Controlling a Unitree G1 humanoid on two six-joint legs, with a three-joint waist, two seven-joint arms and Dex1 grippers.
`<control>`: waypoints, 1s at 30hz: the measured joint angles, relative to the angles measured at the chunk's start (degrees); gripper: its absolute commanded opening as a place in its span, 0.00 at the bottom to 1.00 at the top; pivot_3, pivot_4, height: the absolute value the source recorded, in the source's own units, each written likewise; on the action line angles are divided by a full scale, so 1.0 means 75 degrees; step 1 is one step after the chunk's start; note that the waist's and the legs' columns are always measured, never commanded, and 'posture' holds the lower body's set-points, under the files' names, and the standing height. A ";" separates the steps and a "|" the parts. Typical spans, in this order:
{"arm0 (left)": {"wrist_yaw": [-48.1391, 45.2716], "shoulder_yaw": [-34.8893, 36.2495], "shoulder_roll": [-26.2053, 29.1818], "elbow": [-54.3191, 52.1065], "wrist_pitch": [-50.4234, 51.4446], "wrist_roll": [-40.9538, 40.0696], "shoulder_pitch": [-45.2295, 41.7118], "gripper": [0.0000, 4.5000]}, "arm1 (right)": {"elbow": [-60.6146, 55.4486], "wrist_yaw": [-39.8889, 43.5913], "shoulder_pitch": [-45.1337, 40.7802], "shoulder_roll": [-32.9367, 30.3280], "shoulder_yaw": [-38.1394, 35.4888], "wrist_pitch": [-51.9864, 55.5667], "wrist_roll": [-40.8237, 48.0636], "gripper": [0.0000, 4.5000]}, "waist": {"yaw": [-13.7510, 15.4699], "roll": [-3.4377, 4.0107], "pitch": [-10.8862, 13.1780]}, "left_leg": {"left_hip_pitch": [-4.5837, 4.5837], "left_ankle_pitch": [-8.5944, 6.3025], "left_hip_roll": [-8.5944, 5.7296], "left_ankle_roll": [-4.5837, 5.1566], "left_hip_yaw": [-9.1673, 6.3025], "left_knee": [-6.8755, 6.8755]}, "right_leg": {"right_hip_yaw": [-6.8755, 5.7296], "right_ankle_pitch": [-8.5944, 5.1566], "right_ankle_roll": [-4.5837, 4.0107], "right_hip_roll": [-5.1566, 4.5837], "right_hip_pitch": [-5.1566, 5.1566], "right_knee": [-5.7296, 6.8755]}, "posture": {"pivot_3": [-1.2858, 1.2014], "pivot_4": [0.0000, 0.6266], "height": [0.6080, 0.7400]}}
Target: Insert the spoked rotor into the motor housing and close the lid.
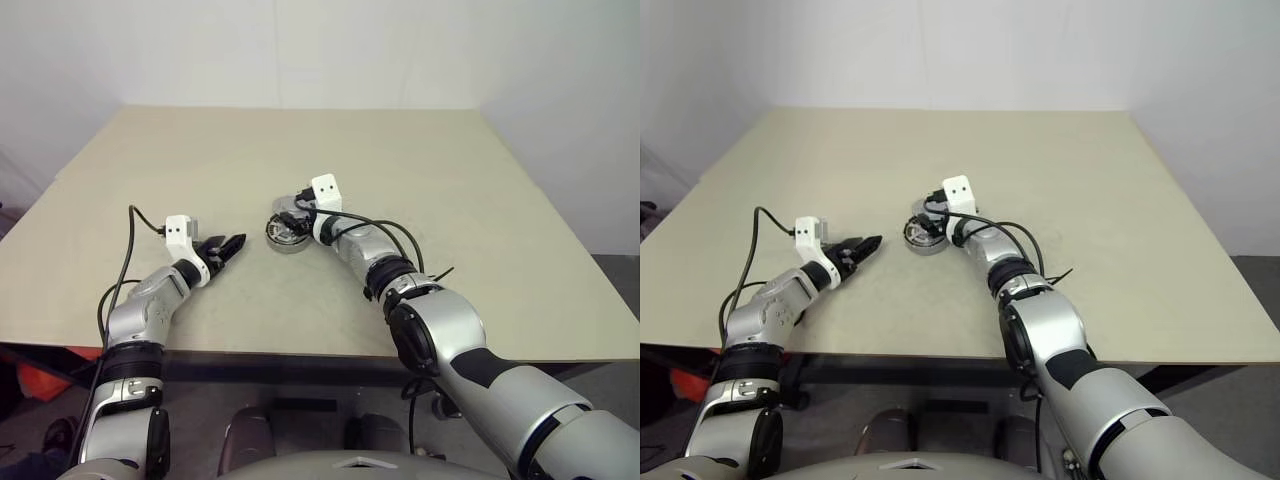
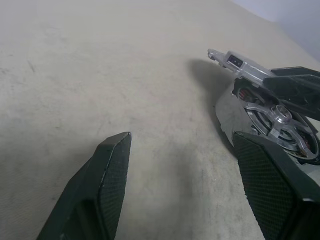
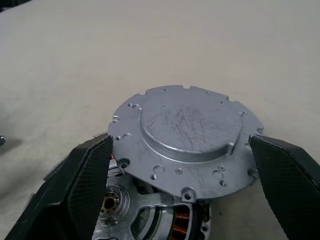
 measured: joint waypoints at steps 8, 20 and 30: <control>0.0016 -0.0002 -0.0040 -0.0018 0.0024 -0.0008 0.0043 0.75 | -0.0039 0.0429 0.0000 -0.0157 0.0023 -0.0189 -0.0139 1.00 | -0.0043 0.0000 0.0000 | -0.0002 -0.0008 0.0000 0.0014 0.0000 0.0001 | 0.0000 0.0000 0.0000 0.0000 0.0000 0.0000 | 0.52 0.00 1.00; 0.0008 -0.0024 -0.0146 0.0015 0.0013 -0.0009 0.0046 0.75 | -0.4363 0.5898 0.1109 -0.2662 0.2999 -0.0638 -0.1342 1.00 | 0.0103 -0.0006 -0.0001 | -0.0003 -0.0020 0.0000 0.0036 -0.0003 0.0023 | -0.0005 0.0001 0.0002 -0.0003 0.0021 -0.0012 | 0.52 0.00 1.00; 0.0012 -0.0091 -0.0328 0.0008 -0.0073 -0.0006 0.0063 0.75 | -0.3615 0.6083 0.0697 -0.2924 0.4340 -0.1946 -0.2826 1.00 | 0.0038 -0.0007 0.0001 | 0.0012 -0.0016 0.0000 0.0029 -0.0002 0.0028 | 0.0001 0.0001 -0.0001 0.0001 0.0018 0.0012 | 0.52 0.00 1.00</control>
